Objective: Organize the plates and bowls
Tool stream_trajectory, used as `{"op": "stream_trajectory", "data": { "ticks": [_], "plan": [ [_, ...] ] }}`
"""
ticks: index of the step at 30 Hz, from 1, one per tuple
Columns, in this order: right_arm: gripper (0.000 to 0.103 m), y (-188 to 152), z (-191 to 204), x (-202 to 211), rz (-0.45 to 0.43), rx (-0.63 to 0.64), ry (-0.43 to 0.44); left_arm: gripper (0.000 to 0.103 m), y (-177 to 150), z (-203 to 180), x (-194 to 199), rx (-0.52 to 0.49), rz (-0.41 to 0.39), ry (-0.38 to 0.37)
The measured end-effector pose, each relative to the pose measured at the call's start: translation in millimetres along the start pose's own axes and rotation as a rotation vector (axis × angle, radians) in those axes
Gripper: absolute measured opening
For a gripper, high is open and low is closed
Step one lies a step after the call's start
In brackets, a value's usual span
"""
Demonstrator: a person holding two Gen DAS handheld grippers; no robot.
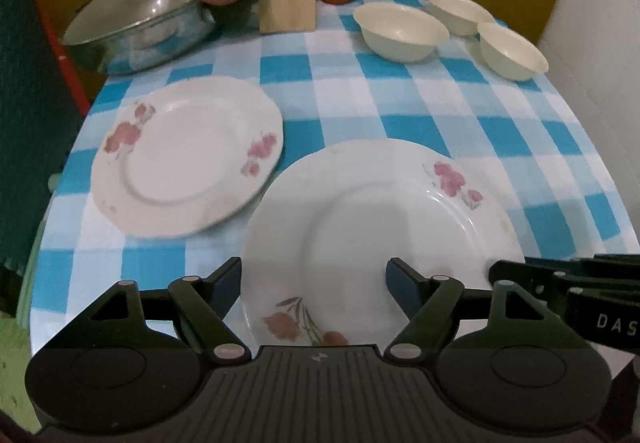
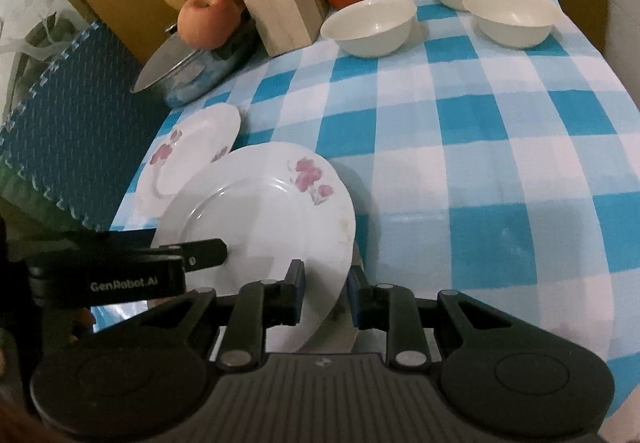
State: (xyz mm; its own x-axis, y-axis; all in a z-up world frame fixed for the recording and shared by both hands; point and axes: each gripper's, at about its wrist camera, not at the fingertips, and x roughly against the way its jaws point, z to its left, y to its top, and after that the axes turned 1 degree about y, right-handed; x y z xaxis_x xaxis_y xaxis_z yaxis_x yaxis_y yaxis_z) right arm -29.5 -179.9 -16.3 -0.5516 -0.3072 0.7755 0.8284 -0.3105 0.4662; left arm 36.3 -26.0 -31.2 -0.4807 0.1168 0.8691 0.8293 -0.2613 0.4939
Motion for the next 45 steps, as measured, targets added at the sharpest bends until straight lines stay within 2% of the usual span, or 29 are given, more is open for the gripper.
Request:
{"op": "stream_trajectory", "data": {
  "ticks": [11, 24, 45],
  "plan": [
    [0.024, -8.1, 5.0, 4.0, 0.007, 0.036, 0.006, 0.082, -14.6, 4.4, 6.8, 0.035, 0.012, 0.001],
    [0.024, -11.0, 8.7, 3.1, -0.002, 0.067, -0.02, 0.082, -18.2, 2.3, 6.4, 0.028, 0.015, 0.007],
    [0.029, -18.0, 25.4, 2.1, -0.057, 0.194, -0.124, 0.086, -19.6, -1.8, 1.2, 0.005, 0.023, 0.006]
  ]
}}
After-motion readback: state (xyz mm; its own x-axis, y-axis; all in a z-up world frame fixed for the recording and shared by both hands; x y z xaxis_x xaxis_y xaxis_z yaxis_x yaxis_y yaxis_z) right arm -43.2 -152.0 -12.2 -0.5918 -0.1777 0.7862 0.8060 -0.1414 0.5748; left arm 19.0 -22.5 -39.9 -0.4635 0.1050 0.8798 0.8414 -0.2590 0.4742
